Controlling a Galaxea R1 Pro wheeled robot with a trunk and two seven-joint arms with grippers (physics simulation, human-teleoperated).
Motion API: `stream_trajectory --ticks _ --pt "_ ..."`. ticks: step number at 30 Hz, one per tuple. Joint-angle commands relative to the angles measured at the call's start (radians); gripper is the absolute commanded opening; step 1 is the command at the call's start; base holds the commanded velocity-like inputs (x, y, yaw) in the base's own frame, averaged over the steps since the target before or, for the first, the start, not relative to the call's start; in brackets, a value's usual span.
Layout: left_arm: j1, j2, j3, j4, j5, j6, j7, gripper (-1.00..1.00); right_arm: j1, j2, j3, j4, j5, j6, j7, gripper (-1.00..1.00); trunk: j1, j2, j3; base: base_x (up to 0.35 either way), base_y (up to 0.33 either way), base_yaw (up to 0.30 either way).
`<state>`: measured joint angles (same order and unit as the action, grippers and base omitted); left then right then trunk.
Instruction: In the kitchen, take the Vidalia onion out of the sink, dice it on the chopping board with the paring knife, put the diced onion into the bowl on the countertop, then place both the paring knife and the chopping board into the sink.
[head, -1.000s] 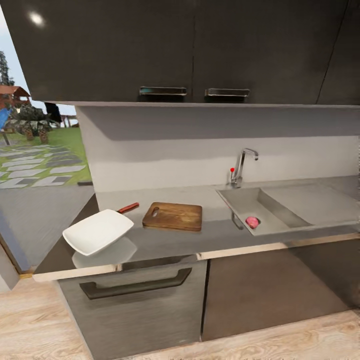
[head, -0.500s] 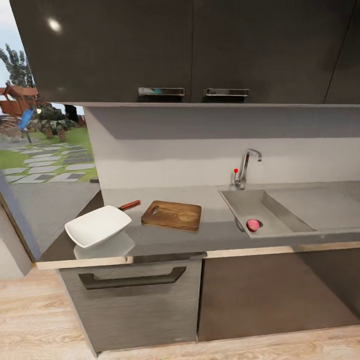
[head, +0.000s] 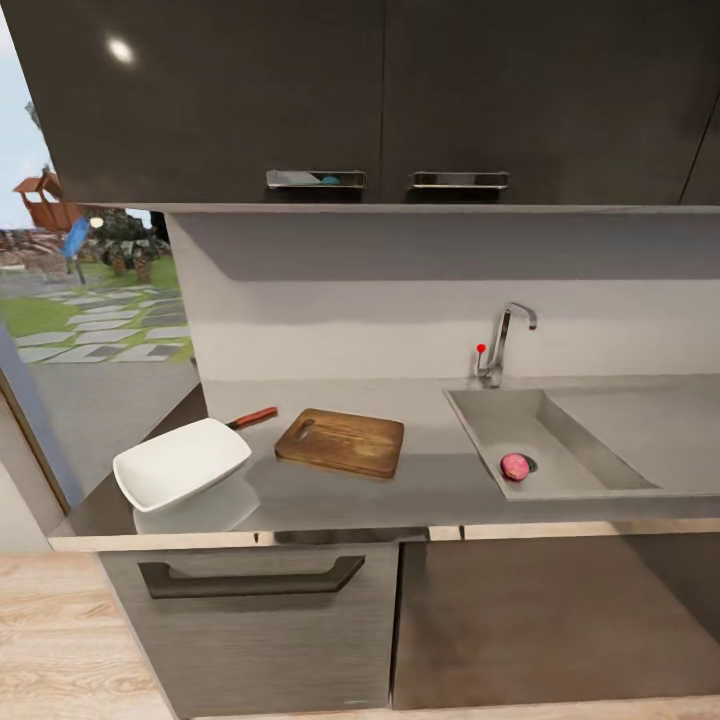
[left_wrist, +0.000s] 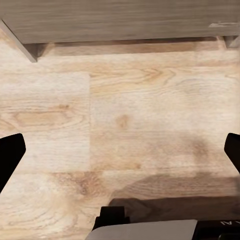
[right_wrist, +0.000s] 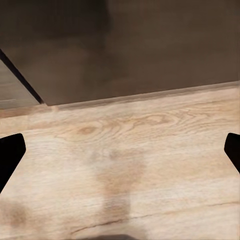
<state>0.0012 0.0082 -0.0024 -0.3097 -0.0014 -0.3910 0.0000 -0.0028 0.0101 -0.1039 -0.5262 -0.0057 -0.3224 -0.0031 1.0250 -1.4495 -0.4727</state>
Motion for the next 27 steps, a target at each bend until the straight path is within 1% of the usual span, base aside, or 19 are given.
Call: stream_trajectory --ticks 1,8,12,15,20,27 --pt "0.0 0.0 0.0 -0.001 0.0 -0.002 0.0 1.0 0.0 0.001 -0.003 0.0 0.0 -0.003 0.0 1.0 0.0 0.0 -0.001 0.002 -0.002 0.0" --pt "-0.001 0.002 0.001 -0.002 0.0 -0.003 0.0 1.0 0.0 0.001 -0.002 -0.002 0.0 -0.004 0.0 1.0 0.0 0.0 -0.001 0.0 0.0 0.0" --pt "0.0 0.003 0.001 -0.002 0.0 -0.003 0.0 1.0 0.0 -0.003 -0.002 -0.019 0.001 -0.004 0.0 1.0 0.0 0.0 -0.001 -0.016 0.0 0.0" --pt "0.0 0.004 0.001 -0.002 0.0 -0.003 0.0 1.0 0.0 -0.003 -0.002 -0.026 0.001 -0.004 0.0 1.0 0.0 0.0 -0.001 -0.196 0.0 0.0" --pt "0.0 0.004 0.001 -0.003 0.0 -0.003 0.0 1.0 0.0 -0.002 -0.002 -0.029 0.001 -0.004 0.0 1.0 0.0 0.0 -0.001 -0.306 0.0 0.0" --pt "0.0 0.004 0.003 -0.002 0.0 -0.003 0.0 1.0 0.0 -0.001 -0.003 -0.02 0.001 -0.004 0.0 1.0 0.0 0.0 -0.001 -0.083 0.0 0.0"
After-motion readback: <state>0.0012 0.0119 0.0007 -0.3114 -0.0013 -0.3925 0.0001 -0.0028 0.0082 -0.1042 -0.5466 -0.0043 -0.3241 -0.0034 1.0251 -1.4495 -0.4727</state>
